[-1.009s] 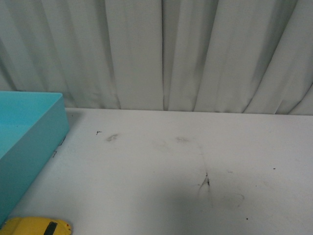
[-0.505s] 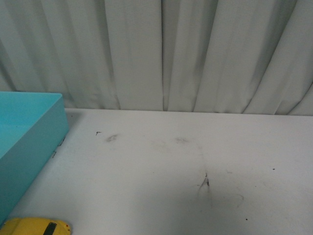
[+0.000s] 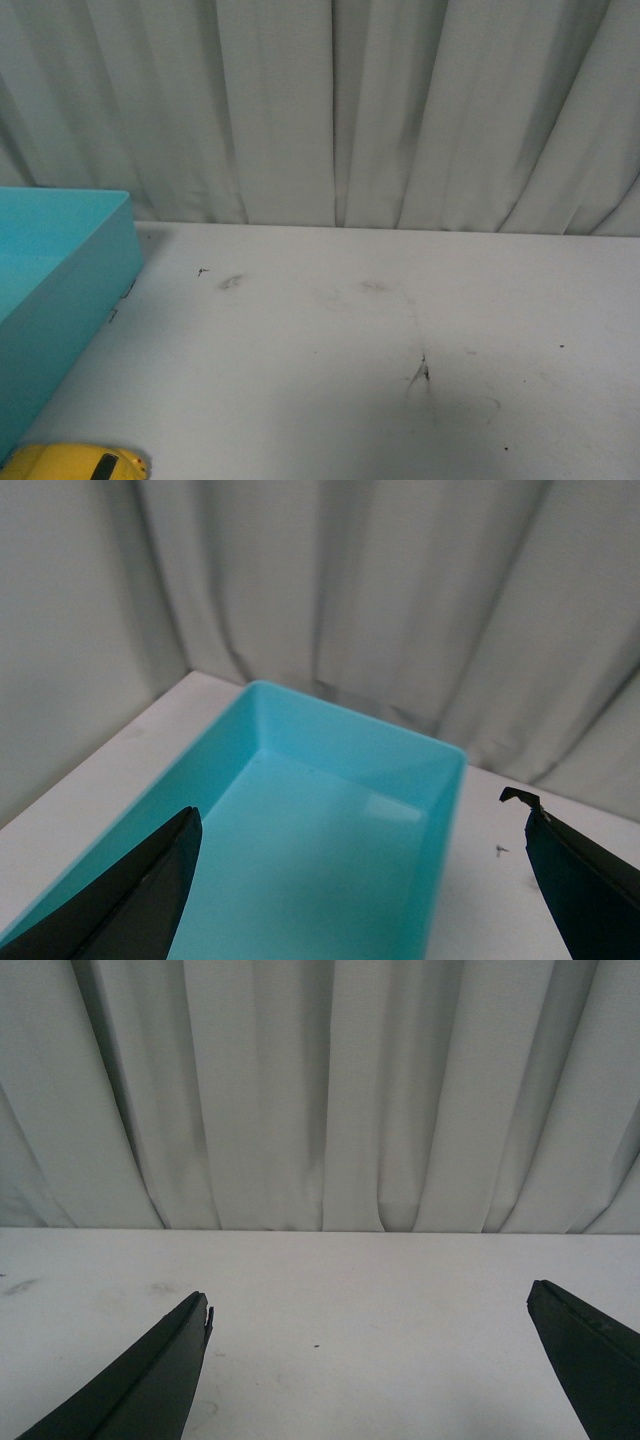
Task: Wind up and store yellow beetle toy
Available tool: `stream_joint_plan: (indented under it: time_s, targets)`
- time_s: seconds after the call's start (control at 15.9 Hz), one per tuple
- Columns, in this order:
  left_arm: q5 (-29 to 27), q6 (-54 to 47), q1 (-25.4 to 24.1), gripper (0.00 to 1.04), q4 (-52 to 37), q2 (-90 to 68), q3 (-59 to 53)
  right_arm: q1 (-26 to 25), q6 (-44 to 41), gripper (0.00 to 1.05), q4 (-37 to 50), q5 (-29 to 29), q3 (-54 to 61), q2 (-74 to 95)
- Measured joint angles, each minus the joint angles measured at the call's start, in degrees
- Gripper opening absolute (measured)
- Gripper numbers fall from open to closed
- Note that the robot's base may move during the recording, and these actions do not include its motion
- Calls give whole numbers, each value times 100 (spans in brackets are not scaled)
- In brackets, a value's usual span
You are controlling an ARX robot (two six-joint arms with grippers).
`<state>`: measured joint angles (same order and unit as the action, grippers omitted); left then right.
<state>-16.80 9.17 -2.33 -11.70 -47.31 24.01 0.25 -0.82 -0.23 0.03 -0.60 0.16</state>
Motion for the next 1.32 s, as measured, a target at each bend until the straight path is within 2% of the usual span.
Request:
stream_joint_plan:
  time_s: [0.13,0.25,0.32,0.44,0.57,0.69,0.88,1.14,1.32]
  targets:
    - [780,-651,457,98,-612,-1517,822,0,0,98,2,-2,0,0]
    - [1775,-1429,992,98,-568,-2214,1412,0,0,98,0,0,0,0]
    - [2533,-2190,1211,98,-35,-2387,1561,0,0,98,2,0,0,0]
    - [3047,-3720,1257,98,1504,-2669,1825,0,0,98,0,0,0,0]
    - [3224,-4728,1513,98,2767,-2800,2114,0,0,98,0,0,0,0]
    - [3062,-5759,1974,98,4006,-3108,2430,0,0,98,0,0,0,0]
    - [2743,-6448,2105,98,4492,-3654,2546,0,0,98,0,-2,0,0]
    - [2227,-7119,2201,98,4592,-4253,2629,0,0,98,0,0,0,0]
    - [2041,-7385,2149,98,4551,-4612,2629,0,0,98,2,0,0,0]
